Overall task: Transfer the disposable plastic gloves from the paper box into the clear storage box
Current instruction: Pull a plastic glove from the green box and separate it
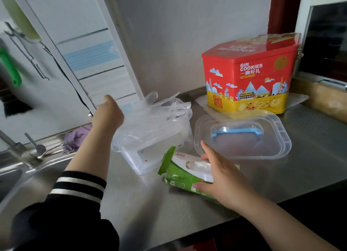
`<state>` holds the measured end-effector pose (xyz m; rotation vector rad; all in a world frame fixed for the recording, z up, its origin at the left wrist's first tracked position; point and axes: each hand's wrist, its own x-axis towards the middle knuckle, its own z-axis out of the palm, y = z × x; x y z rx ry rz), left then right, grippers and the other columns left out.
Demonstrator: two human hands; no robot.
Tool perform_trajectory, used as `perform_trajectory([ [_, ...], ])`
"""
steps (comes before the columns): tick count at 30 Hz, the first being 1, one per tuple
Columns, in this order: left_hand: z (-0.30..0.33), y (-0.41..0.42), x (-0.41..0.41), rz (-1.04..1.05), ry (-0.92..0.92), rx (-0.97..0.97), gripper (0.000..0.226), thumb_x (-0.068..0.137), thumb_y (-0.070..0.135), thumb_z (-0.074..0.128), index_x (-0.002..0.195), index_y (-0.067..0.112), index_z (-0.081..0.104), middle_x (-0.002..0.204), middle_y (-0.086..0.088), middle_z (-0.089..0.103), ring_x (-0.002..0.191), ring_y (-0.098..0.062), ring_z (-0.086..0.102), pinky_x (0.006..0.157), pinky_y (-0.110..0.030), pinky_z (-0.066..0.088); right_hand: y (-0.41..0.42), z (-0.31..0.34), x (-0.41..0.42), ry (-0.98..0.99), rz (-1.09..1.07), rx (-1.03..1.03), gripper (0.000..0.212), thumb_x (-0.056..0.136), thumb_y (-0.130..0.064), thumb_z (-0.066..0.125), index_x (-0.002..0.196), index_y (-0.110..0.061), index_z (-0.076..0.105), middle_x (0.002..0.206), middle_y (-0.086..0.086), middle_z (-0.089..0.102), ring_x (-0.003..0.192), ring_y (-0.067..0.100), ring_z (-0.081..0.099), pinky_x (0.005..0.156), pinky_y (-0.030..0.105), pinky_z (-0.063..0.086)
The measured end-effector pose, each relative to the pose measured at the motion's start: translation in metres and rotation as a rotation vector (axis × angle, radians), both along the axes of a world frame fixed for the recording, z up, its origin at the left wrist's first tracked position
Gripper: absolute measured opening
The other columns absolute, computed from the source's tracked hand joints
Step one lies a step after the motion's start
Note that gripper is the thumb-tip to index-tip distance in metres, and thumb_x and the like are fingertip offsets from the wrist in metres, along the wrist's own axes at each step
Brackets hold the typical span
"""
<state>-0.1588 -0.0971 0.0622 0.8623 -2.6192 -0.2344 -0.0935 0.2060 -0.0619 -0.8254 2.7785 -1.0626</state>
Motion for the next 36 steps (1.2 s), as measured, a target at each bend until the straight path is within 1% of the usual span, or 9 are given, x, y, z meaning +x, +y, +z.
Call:
perform_trajectory([
  [3,-0.012,0.011,0.009,0.038,-0.143,-0.160,0.061,0.091,-0.003,0.038,0.146,-0.001,0.013,0.123,-0.028,0.056,0.112,-0.045,0.054,0.088,-0.047,0.044,-0.001,-0.001,0.000,0.019,-0.002,0.001,0.105,0.081,-0.048,0.070,0.151,-0.036,-0.007,0.150,-0.015,0.030,0.133,0.004,0.031,0.093,0.016,0.025],
  [11,-0.017,0.028,0.019,0.006,-0.408,-0.379,0.030,0.095,0.015,0.048,0.124,0.009,0.049,0.124,-0.014,0.050,0.108,-0.034,0.057,0.074,-0.034,0.039,-0.001,-0.003,-0.001,0.040,-0.013,0.005,0.094,0.082,-0.054,0.066,0.151,-0.035,0.006,0.148,-0.014,0.033,0.133,0.006,0.032,0.100,0.019,0.027],
  [18,-0.009,0.038,0.033,0.023,-0.325,-0.441,0.050,0.099,0.050,0.039,0.122,0.010,0.059,0.129,-0.015,0.048,0.124,-0.035,0.039,0.086,-0.039,0.040,-0.004,-0.005,-0.003,0.055,-0.055,-0.028,0.060,0.090,-0.053,0.054,0.142,-0.027,0.035,0.144,-0.010,0.041,0.130,0.010,0.040,0.096,0.023,0.033],
  [21,-0.010,0.052,0.043,-0.082,-0.093,-0.521,0.043,0.099,0.045,0.042,0.116,0.011,0.063,0.120,-0.015,0.057,0.116,-0.036,0.047,0.092,-0.043,0.038,-0.004,-0.006,-0.002,0.049,-0.069,-0.034,0.054,0.091,-0.048,0.055,0.138,-0.027,0.039,0.141,-0.010,0.044,0.126,0.010,0.043,0.092,0.022,0.034],
  [24,-0.022,0.085,0.057,-0.524,0.422,-0.438,0.030,0.096,0.037,0.047,0.103,0.014,0.066,0.105,-0.007,0.066,0.096,-0.030,0.058,0.077,-0.038,0.043,-0.004,-0.005,-0.003,0.026,-0.084,-0.062,0.042,0.092,-0.045,0.056,0.129,-0.027,0.045,0.131,-0.013,0.049,0.117,0.008,0.048,0.080,0.021,0.032],
  [25,-0.029,0.100,0.064,-0.702,0.463,-0.304,0.031,0.094,0.040,0.047,0.102,0.016,0.065,0.102,-0.001,0.067,0.092,-0.022,0.060,0.075,-0.034,0.045,-0.004,-0.004,-0.004,0.016,-0.088,-0.078,0.038,0.092,-0.044,0.056,0.125,-0.027,0.047,0.127,-0.013,0.052,0.113,0.008,0.050,0.078,0.021,0.032],
  [28,-0.058,0.122,0.076,-1.052,0.088,0.147,0.052,0.081,0.057,0.065,0.122,0.024,0.058,0.112,0.013,0.064,0.104,-0.003,0.056,0.089,-0.018,0.043,-0.004,-0.003,-0.007,-0.016,-0.102,-0.135,0.025,0.094,-0.038,0.054,0.114,-0.024,0.053,0.109,-0.012,0.057,0.090,0.006,0.052,0.069,0.019,0.033],
  [31,-0.097,0.114,0.066,-1.075,-0.284,0.112,0.087,0.069,0.065,0.073,0.141,0.027,0.041,0.134,0.012,0.053,0.126,-0.007,0.045,0.107,-0.025,0.033,-0.005,-0.004,-0.010,-0.029,-0.095,-0.107,0.013,0.094,-0.035,0.056,0.105,-0.027,0.053,0.098,-0.013,0.058,0.080,0.007,0.049,0.068,0.027,0.037],
  [36,-0.121,0.108,0.060,-1.066,-0.265,0.109,0.089,0.064,0.078,0.056,0.138,0.029,0.049,0.130,0.013,0.056,0.124,-0.009,0.045,0.109,-0.031,0.029,-0.010,0.001,-0.015,0.004,-0.176,-0.109,0.007,0.087,-0.028,0.064,0.081,-0.025,0.063,0.069,-0.010,0.058,0.072,0.016,0.057,0.067,0.032,0.048],
])
